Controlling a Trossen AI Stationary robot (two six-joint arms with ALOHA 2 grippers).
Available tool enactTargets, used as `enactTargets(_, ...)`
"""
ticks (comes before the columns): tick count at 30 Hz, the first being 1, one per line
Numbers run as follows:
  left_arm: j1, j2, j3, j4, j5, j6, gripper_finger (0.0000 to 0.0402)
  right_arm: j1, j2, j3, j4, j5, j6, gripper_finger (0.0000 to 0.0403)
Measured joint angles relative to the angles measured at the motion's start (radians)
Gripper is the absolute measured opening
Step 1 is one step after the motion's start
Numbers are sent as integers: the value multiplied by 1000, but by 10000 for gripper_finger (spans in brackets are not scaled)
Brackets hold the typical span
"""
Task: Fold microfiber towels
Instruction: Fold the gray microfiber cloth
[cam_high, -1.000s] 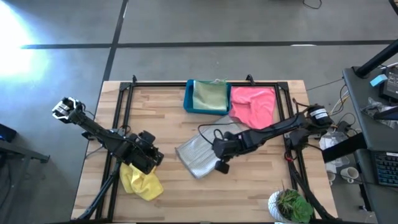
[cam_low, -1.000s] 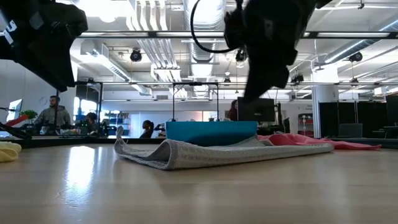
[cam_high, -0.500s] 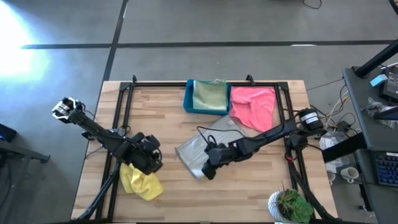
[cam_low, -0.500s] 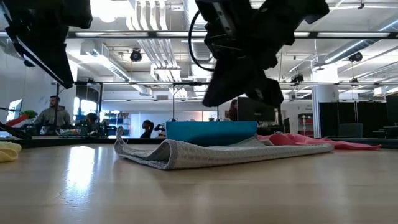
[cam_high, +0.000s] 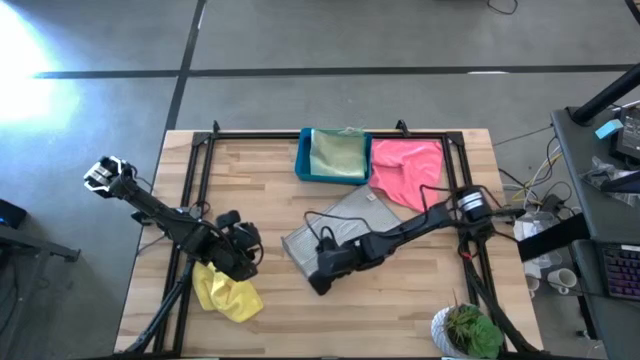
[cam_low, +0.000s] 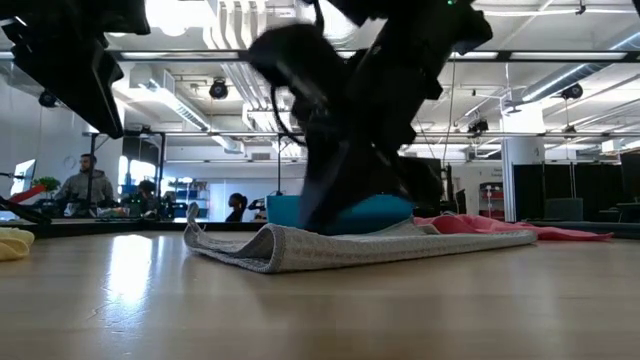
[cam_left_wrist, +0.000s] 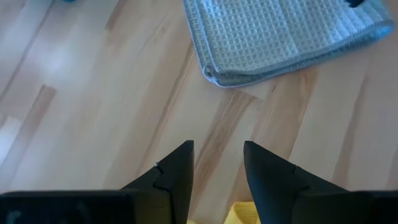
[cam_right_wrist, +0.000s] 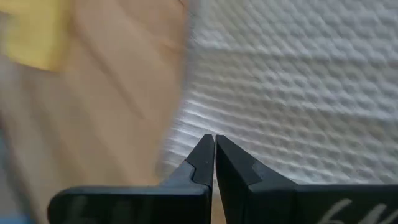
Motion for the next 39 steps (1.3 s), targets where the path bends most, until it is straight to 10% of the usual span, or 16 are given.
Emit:
enactTargets(15,0,1,-6,9,-2,81,125,61,230,406,-481,-87,-34,8)
enactTargets(39,1,24,-6,456,-2,462,125,329,190,430,-904,-85,105,8)
